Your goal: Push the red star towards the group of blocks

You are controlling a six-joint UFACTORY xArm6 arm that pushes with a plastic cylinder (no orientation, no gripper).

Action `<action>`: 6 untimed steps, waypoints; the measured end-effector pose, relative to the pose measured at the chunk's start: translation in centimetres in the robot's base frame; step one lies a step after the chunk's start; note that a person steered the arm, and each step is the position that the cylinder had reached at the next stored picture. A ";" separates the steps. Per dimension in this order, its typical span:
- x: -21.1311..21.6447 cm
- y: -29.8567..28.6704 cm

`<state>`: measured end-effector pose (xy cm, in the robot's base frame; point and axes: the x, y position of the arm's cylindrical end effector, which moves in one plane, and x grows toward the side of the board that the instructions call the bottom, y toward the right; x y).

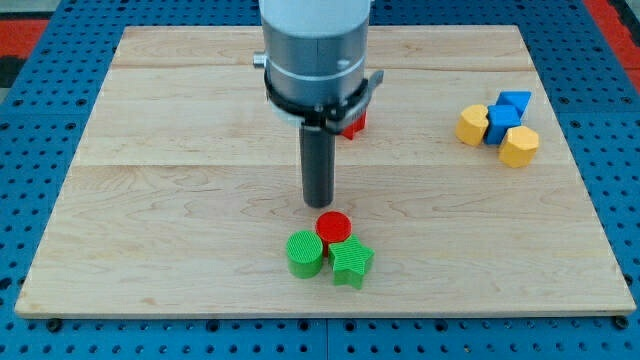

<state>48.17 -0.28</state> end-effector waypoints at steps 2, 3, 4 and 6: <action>-11.8 9.6; -16.2 6.5; -14.4 6.0; -8.6 0.9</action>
<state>39.56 0.60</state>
